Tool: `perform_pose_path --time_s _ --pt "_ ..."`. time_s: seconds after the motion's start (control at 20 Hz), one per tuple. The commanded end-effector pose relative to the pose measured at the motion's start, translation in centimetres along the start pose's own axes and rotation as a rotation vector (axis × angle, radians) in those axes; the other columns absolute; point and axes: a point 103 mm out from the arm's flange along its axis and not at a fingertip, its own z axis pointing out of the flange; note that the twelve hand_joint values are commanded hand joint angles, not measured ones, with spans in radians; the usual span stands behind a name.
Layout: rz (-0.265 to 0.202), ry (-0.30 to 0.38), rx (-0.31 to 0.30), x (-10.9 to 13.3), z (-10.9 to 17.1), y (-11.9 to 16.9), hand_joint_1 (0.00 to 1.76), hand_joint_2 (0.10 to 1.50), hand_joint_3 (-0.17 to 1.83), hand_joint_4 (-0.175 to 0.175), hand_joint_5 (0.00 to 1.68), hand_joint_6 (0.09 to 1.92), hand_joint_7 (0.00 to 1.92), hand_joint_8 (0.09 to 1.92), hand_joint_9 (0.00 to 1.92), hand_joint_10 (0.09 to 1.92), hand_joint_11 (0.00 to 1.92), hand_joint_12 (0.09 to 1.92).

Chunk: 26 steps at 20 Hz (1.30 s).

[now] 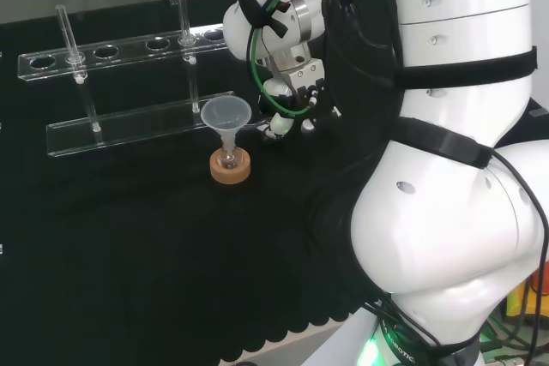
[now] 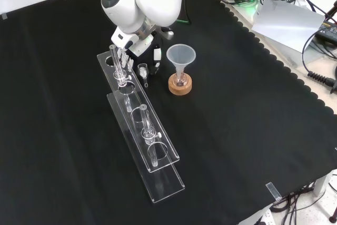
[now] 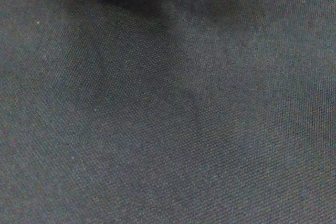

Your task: Pick up the weighing funnel.

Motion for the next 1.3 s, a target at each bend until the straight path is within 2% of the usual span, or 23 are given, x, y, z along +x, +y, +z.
perform_pose_path --time_s 0.05,0.15,0.35,0.55,1.1,1.3 --pt "0.005 -0.02 -0.005 0.2 -0.1 -0.2 1.06 0.85 0.43 0.173 1.08 0.91 0.67 0.61 0.93 0.43 0.62 1.2" --pt "0.006 -0.02 -0.009 0.1 -0.4 -0.3 1.07 0.8 0.54 0.175 1.09 0.94 0.69 0.6 0.96 0.41 0.65 1.18" --pt "0.007 -0.016 -0.014 -0.1 -0.9 -0.5 1.07 0.77 0.6 0.175 1.09 0.97 0.7 0.6 0.97 0.39 0.66 1.17" --pt "0.016 -0.011 -0.021 -1.0 -2.6 -1.5 1.07 0.76 0.62 0.175 1.09 0.98 0.7 0.6 0.97 0.39 0.67 1.17" --pt "0.043 -0.026 -0.045 -2.5 -4.8 -4.3 1.07 0.74 0.65 0.175 1.09 0.98 0.71 0.6 0.98 0.38 0.68 1.16" --pt "0.066 -0.045 -0.045 -3.2 -5.8 -5.5 1.07 0.74 0.65 0.175 1.09 0.98 0.71 0.6 0.98 0.38 0.68 1.16"
